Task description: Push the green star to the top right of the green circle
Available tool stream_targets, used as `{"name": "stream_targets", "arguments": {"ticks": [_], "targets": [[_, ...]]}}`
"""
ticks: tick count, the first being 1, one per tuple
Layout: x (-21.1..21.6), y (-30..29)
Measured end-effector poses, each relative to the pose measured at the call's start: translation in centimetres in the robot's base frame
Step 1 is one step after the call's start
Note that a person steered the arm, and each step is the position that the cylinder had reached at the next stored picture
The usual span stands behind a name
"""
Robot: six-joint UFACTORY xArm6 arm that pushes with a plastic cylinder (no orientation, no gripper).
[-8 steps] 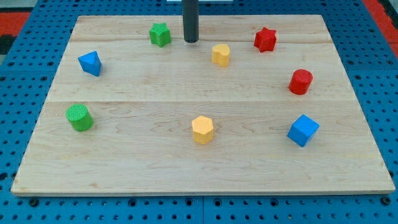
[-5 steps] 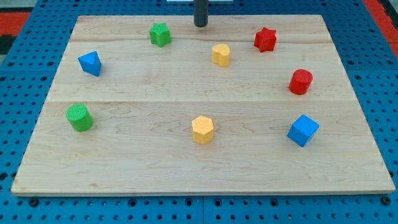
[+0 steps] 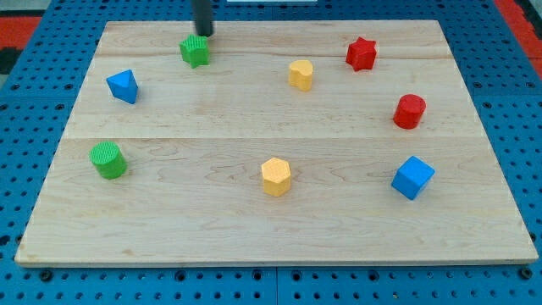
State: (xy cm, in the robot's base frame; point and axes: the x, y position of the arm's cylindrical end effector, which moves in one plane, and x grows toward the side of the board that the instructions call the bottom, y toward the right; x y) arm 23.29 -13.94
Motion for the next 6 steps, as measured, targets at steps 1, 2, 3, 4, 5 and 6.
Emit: {"name": "stream_targets", "arguments": {"ticks": [1,2,3,4,5,6], "targets": [[4.4,-2.0],[2.2,-0.4],[0.0,1.9],[5.9,4.2],[9.9,0.9],[10.4,-0.6]]}}
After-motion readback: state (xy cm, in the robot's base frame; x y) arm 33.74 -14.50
